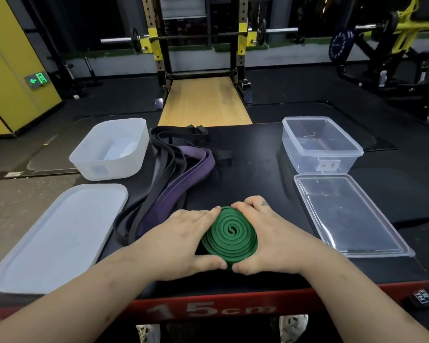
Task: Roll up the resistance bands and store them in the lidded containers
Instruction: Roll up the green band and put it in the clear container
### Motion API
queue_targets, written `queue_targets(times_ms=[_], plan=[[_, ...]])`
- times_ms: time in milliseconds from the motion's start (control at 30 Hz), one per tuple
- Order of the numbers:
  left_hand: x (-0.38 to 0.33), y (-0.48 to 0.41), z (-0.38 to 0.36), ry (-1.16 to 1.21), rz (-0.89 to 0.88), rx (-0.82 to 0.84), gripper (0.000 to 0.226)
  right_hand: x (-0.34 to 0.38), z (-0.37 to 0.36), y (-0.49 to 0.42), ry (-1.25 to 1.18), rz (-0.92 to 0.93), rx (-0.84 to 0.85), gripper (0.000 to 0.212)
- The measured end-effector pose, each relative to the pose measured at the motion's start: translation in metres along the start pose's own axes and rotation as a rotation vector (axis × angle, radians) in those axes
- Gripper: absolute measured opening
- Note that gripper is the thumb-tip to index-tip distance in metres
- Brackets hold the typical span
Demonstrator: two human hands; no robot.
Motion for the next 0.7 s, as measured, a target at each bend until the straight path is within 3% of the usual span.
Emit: queue_targets(times_ms=[167, 267, 533, 700], plan=[[0.003, -0.002, 0.001, -0.112, -0.058, -0.031, 0.112, 0.016, 0.009, -0.010, 0.240, 0.056, 0.021, 0.099], [0.003, 0.001, 0.000, -0.135, -0.038, -0.072, 0.111, 0.023, 0.014, -0.006, 0.246, 0.117, -0.002, 0.096], [-0.006, 0.006, 0.010, -0.165, -0.029, -0.132, 0.106, 0.027, 0.023, 0.007, 0.281, 0.167, -0.044, 0.110], [-0.015, -0.023, 0.037, -0.173, -0.041, -0.169, 0.104, 0.008, 0.055, 0.001, 0.304, 0.082, -0.059, 0.117]])
Point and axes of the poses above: each hand's wrist, its own y-axis away from the middle knuckle, its own z-axis out of the back of the hand, x = y × z, the point moved 6 cm from there along -y, towards the middle knuckle
